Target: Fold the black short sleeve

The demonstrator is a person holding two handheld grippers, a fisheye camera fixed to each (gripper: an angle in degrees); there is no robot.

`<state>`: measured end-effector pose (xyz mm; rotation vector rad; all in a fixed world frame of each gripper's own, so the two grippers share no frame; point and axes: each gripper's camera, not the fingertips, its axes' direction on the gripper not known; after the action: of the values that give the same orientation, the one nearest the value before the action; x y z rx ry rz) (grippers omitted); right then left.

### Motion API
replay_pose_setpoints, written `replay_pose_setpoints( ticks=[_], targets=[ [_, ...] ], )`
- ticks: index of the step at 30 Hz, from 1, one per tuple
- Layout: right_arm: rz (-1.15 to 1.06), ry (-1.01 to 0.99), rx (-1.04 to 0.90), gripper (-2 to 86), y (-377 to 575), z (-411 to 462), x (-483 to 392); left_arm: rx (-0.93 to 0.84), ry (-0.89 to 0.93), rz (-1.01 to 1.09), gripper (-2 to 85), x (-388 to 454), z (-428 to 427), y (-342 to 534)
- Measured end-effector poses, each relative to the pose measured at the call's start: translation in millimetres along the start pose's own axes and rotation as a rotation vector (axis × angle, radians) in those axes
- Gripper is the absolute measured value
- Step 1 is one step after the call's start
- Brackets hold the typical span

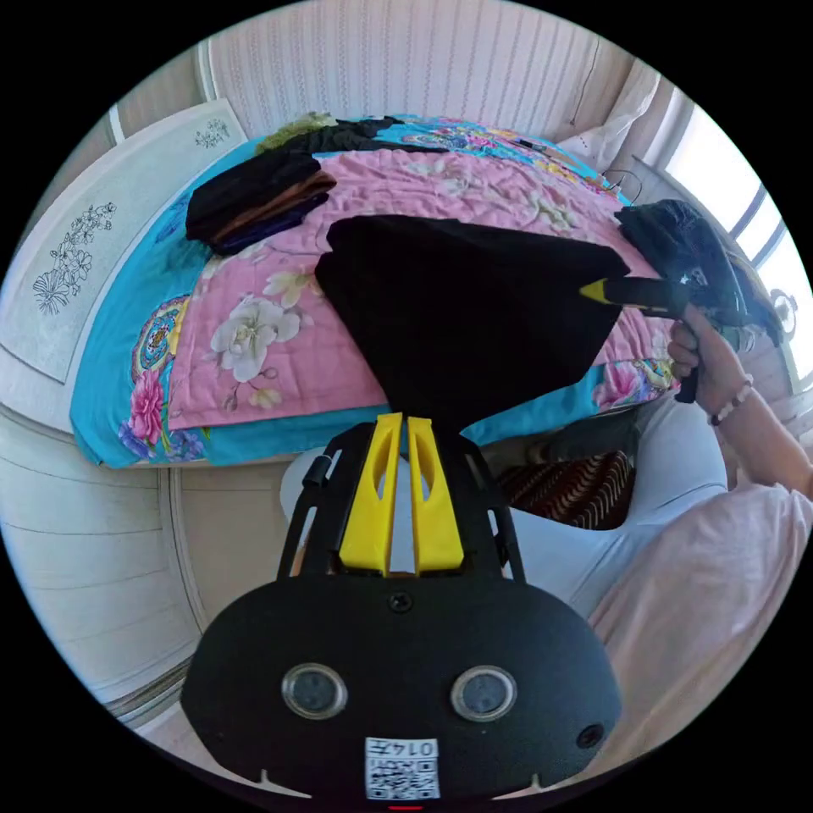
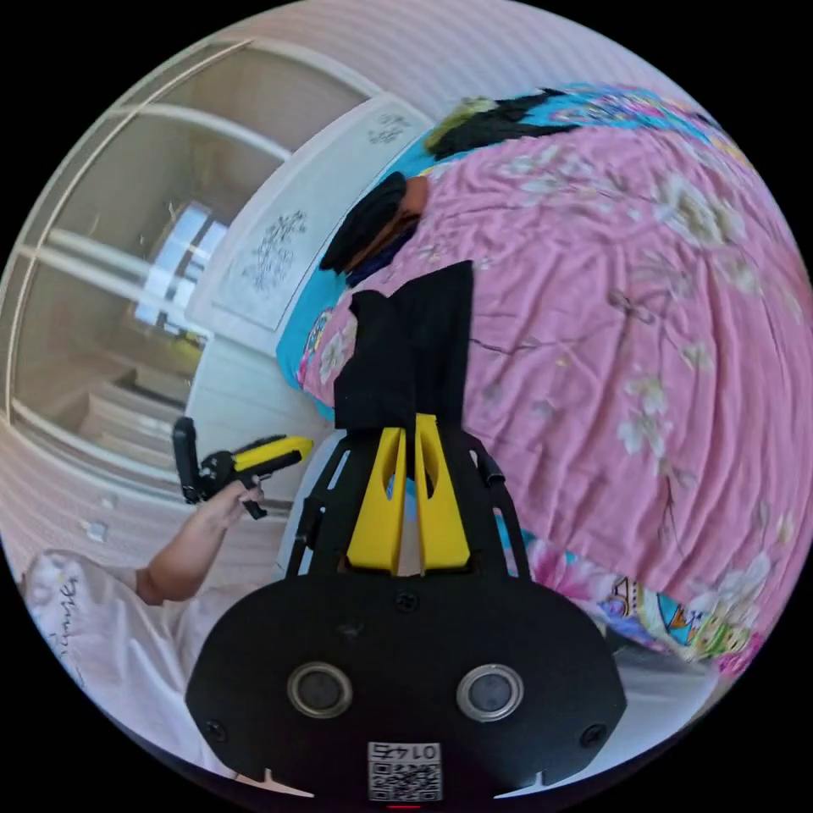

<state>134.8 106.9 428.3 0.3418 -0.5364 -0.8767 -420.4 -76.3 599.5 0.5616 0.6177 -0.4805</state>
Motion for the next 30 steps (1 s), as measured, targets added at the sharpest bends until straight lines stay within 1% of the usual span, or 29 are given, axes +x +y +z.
replay_pose_setpoints(
  ticks=[2,3,4,5,6,7,8,9,11,14,17,23,28,30],
  targets=[
    [0.121,-0.030,0.051,0.7,21.8,-27.0,37.0,-0.005,-0.027,0.015,-0.7,-2.7,19.3,-2.5],
    [0.142,-0.026,0.057,0.6,26.9,-32.2,43.8,-0.004,-0.047,0.026,-0.7,-2.2,24.9,-4.2],
    [0.172,-0.025,0.068,0.6,36.4,-41.5,54.8,-0.036,-0.066,0.036,-0.4,-1.5,38.0,-9.5],
    [0.192,-0.036,0.079,0.6,45.1,-49.6,63.0,-0.086,-0.045,0.021,0.0,-2.0,52.0,-16.8],
    [0.198,-0.044,0.082,0.6,49.1,-53.1,66.3,-0.104,-0.024,0.003,0.6,-2.7,57.8,-20.2],
    [0.200,-0.061,0.082,0.6,56.3,-59.6,71.1,-0.113,0.040,-0.040,1.8,-4.0,65.9,-26.3],
    [0.194,-0.065,0.074,0.5,62.9,-65.4,73.5,-0.091,0.103,-0.071,4.4,-4.3,70.4,-31.2],
    [0.189,-0.063,0.068,0.5,66.0,-68.1,74.1,-0.078,0.125,-0.082,5.7,-3.9,72.2,-33.4],
    [0.184,-0.055,0.049,0.5,78.7,-77.9,75.9,-0.068,0.134,-0.105,6.4,-0.6,83.1,-41.4],
    [0.177,-0.078,0.039,0.5,92.6,-89.8,77.6,-0.142,0.121,-0.124,4.2,2.4,101.7,-51.6],
    [0.157,-0.073,0.029,0.6,104.7,-105.0,76.7,-0.125,0.132,-0.069,0.4,11.2,93.2,-55.1],
    [0.135,-0.079,0.034,0.5,130.7,-141.0,77.7,-0.051,0.159,0.110,-0.9,31.4,42.0,-50.5],
    [0.148,-0.089,0.020,0.4,150.9,-158.5,81.0,-0.012,0.182,0.126,-1.0,37.6,35.1,-51.2],
    [0.149,-0.108,0.030,0.4,157.7,-168.5,80.3,0.014,0.238,0.092,-1.0,39.9,34.7,-52.8]
  ],
)
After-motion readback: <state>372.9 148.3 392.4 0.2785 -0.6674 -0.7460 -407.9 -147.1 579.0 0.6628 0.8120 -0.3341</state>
